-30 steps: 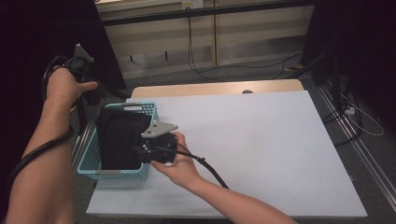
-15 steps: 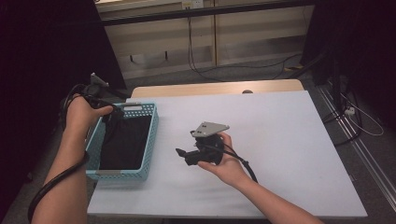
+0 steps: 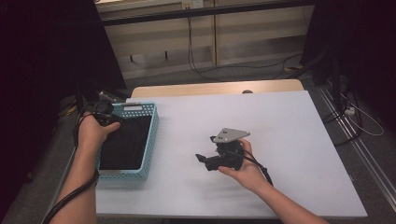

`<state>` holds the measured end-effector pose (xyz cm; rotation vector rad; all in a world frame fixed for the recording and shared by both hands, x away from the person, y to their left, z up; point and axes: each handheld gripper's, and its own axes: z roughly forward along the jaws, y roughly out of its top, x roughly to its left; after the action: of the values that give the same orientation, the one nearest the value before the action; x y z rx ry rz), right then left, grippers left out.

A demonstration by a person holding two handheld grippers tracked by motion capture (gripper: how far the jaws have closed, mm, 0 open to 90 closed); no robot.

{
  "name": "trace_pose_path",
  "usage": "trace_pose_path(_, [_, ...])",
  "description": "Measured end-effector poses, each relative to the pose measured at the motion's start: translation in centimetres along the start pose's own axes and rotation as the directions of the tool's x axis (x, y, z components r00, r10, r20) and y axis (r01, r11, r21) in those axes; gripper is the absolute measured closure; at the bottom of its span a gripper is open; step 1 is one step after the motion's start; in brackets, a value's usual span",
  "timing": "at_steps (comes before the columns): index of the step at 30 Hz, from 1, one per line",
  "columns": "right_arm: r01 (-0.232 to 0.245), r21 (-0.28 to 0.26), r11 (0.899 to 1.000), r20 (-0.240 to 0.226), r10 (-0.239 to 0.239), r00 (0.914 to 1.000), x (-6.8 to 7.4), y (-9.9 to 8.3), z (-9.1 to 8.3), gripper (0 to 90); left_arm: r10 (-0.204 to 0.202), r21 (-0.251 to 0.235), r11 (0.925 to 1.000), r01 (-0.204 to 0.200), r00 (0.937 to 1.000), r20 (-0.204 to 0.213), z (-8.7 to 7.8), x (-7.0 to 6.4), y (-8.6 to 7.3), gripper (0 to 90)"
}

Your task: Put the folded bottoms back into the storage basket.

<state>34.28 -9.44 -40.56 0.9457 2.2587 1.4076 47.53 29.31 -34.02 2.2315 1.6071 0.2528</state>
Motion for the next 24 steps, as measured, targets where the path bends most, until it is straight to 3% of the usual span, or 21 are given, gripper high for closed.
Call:
trace_pose_path(3, [-0.011,0.003,1.0,0.01,0.011,0.9999,-0.6,-0.6,-0.4,18.3,-0.016,0.014,0.9998,0.016,0.9998,-0.011,1.1,0.3,-0.8,63.6])
trace_pose_path(8, [-0.044,-0.006,0.999,0.024,0.044,0.9988,-1.6,-1.6,-1.2,18.1,-0.037,0.064,0.9973,0.037,0.9993,0.001,3.1,0.6,-2.1,88.7])
trace_pose_path(13, [-0.059,-0.01,0.998,0.031,0.059,0.9978,-2.3,-2.3,-1.8,18.0,-0.077,0.124,0.9894,0.076,0.997,0.002,5.2,1.0,-3.2,90.0])
trace_pose_path(14, [-0.058,-0.012,0.998,0.036,0.058,0.9976,-2.4,-2.4,-2.0,18.0,-0.068,0.133,0.9888,0.068,0.9977,-0.001,5.6,1.1,-3.4,90.0])
trace_pose_path(17, [-0.051,-0.016,0.999,0.046,0.052,0.9976,-2.5,-2.6,-2.3,18.0,-0.088,0.145,0.9856,0.086,0.9961,0.004,5.9,1.3,-3.5,90.0])
trace_pose_path(21, [-0.055,-0.019,0.998,0.059,0.056,0.9966,-2.7,-3.1,-2.7,17.9,-0.095,0.162,0.9818,0.1,0.9948,-0.037,5.8,1.7,-3.6,90.0])
trace_pose_path(24, [-0.053,-0.014,0.999,0.068,0.053,0.9963,-2.9,-3.5,-3.0,18.0,-0.087,0.187,0.9768,0.104,0.9913,-0.099,5.6,2.6,-3.7,90.0])
